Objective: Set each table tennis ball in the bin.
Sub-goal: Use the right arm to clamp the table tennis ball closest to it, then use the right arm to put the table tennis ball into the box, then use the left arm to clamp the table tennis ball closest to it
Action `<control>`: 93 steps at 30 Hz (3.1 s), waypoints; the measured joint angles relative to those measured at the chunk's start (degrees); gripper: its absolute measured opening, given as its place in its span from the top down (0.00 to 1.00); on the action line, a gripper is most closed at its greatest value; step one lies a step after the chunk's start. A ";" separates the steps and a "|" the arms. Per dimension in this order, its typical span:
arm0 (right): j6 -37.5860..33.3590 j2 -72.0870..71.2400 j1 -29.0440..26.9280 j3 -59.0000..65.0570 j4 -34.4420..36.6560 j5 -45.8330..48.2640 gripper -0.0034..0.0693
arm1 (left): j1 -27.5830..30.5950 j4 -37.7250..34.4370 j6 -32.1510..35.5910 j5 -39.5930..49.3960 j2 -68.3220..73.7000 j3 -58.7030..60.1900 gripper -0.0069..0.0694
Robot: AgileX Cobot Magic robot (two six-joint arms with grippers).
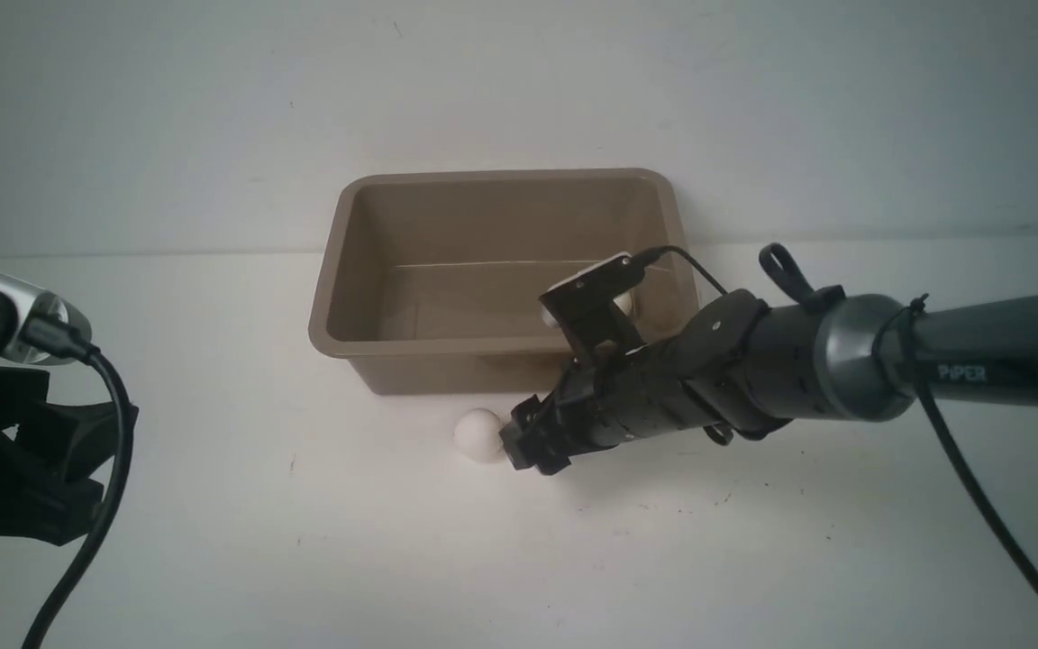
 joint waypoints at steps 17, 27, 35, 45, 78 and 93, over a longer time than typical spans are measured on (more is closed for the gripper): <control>7.78 -5.99 0.00 0.00 -7.16 4.61 0.46 | 0.00 0.00 0.00 0.01 0.00 0.00 0.38; 12.89 -6.39 0.00 0.00 -16.60 8.21 0.46 | 0.00 0.00 0.00 0.01 0.00 0.00 0.38; 15.51 -11.85 0.00 0.00 -22.05 14.58 0.46 | 0.00 0.00 0.11 0.01 0.00 0.00 0.38; 18.57 -18.27 0.00 0.00 -31.62 12.13 0.46 | 0.00 0.00 0.18 0.01 0.00 0.00 0.38; 12.75 -9.49 -5.69 -14.34 -30.59 -2.22 0.13 | 0.00 -11.52 6.42 1.97 1.47 0.00 0.38; 17.74 -31.45 -5.90 -14.62 -34.74 21.98 0.14 | -14.16 -48.43 51.76 -7.76 31.30 -0.24 0.37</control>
